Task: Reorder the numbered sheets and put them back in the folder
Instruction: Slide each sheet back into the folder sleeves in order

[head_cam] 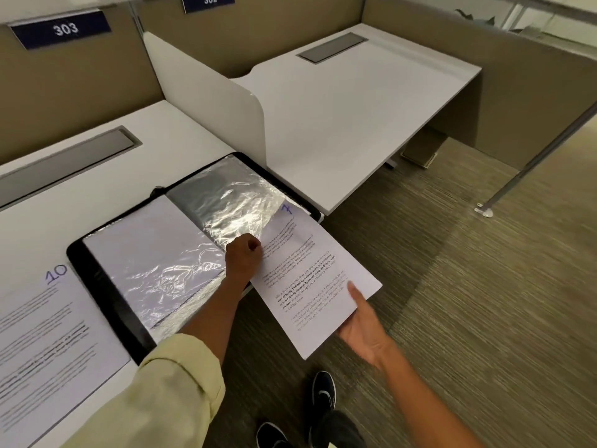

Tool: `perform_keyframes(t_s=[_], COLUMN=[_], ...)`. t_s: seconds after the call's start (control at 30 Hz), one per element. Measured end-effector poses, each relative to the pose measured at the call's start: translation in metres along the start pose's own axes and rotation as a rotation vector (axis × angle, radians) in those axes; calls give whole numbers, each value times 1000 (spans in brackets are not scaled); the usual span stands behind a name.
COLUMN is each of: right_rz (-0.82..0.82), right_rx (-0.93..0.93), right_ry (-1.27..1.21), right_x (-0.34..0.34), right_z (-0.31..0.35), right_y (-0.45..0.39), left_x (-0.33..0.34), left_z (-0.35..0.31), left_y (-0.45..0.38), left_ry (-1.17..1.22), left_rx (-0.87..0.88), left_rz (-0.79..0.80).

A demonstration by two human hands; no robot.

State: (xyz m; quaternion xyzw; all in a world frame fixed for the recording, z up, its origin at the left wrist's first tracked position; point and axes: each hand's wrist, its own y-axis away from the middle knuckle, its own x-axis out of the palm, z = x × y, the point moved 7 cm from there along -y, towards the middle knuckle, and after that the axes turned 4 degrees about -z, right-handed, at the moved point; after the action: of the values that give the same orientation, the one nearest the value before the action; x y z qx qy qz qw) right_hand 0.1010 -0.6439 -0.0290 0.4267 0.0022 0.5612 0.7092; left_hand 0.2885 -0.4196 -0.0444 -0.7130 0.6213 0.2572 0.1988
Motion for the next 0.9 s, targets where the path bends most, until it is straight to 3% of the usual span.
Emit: perform_keyframes(t_s=[0.2, 0.5, 0.63, 0.77, 0.9], right_rz=[97, 168, 341, 469, 418], right_rx=[159, 263, 358, 461, 535], right_ry=[-185, 58, 125, 38, 148], right_x=[-11, 1, 11, 24, 27], right_z=[27, 67, 82, 97, 94], right_y=[-11, -56, -75, -90, -115], left_x=[5, 15, 24, 33, 39], left_z=[-2, -22, -32, -43, -46], left_y=[-6, -26, -37, -43, -48], left_ry=[-90, -217, -237, -303, -352], left_rx=[10, 64, 67, 87, 60], left_rz=[30, 32, 26, 3, 3])
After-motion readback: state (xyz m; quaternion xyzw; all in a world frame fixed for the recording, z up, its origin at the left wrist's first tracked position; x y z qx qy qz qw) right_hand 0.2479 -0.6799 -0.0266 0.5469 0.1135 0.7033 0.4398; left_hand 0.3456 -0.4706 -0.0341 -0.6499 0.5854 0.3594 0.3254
